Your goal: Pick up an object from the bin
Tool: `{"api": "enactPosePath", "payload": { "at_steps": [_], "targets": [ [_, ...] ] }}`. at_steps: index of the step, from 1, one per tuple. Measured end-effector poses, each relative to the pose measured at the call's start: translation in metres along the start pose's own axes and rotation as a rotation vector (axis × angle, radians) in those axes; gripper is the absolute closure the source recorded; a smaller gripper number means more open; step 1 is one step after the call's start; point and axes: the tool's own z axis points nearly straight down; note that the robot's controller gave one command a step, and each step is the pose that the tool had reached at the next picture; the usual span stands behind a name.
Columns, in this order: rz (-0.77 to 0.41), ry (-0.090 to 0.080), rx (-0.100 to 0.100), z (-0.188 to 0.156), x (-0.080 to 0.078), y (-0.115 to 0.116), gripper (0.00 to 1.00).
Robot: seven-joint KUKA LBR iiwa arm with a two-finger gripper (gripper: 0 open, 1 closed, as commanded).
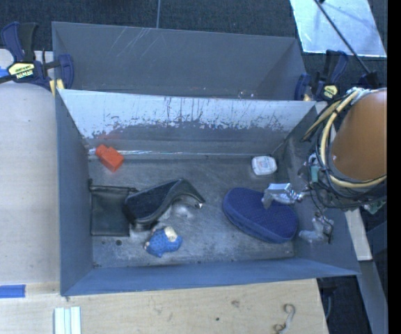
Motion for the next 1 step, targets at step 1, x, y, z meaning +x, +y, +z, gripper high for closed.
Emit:
{"api": "enactPosePath", "payload": {
  "at_steps": [1],
  "targets": [
    [-0.021,0.001,-0.001,0.1051,-0.023,-0.0055,0.0]
  ]
}}
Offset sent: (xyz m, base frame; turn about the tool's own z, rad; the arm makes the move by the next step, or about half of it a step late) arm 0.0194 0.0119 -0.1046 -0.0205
